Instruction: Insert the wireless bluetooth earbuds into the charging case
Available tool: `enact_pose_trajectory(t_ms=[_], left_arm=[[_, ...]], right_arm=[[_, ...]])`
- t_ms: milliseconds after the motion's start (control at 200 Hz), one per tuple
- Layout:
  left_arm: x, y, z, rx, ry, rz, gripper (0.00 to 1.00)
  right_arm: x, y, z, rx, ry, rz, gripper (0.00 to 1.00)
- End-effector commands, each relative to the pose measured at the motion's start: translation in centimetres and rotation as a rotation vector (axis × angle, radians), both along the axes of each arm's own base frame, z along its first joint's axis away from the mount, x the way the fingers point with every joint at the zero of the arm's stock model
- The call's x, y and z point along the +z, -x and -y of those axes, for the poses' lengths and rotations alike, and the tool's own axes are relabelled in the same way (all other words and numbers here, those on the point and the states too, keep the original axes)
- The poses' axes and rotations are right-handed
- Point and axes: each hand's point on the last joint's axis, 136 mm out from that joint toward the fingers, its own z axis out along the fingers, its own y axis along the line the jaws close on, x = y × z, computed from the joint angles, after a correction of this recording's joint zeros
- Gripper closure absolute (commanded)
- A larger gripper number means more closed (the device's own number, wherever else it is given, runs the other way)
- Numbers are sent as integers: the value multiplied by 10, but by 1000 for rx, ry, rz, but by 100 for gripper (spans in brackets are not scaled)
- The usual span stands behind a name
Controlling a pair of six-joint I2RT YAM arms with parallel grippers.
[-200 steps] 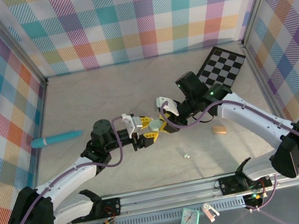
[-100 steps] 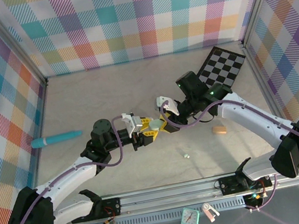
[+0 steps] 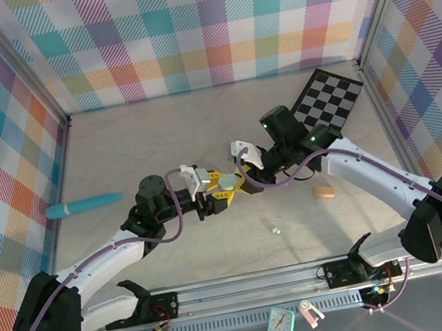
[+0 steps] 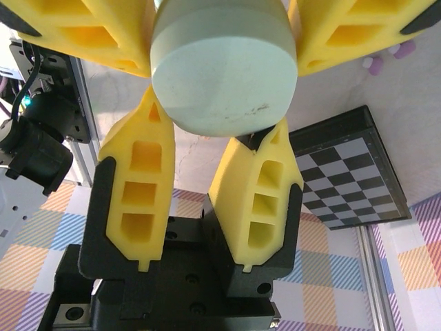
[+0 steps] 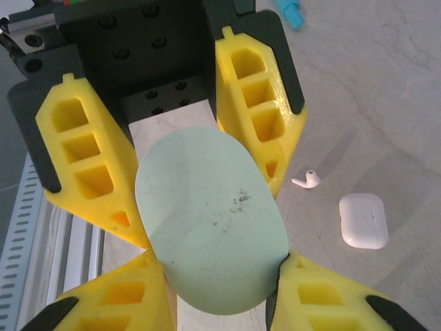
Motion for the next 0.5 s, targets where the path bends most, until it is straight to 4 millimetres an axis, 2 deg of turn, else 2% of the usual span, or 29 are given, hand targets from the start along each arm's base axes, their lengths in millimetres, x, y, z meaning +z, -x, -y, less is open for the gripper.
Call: enact_pose_trajectory(t_ms=[0, 400, 495], left_arm=[[23, 4, 5, -32, 61, 55, 51], [23, 3, 4, -23, 65, 61, 49], [23, 3, 4, -28, 66, 61, 58]], right_arm=[[14, -2, -6, 9, -64, 53, 81], [15, -11, -4, -44, -79, 109, 81], [15, -11, -3, -47, -79, 110, 81]])
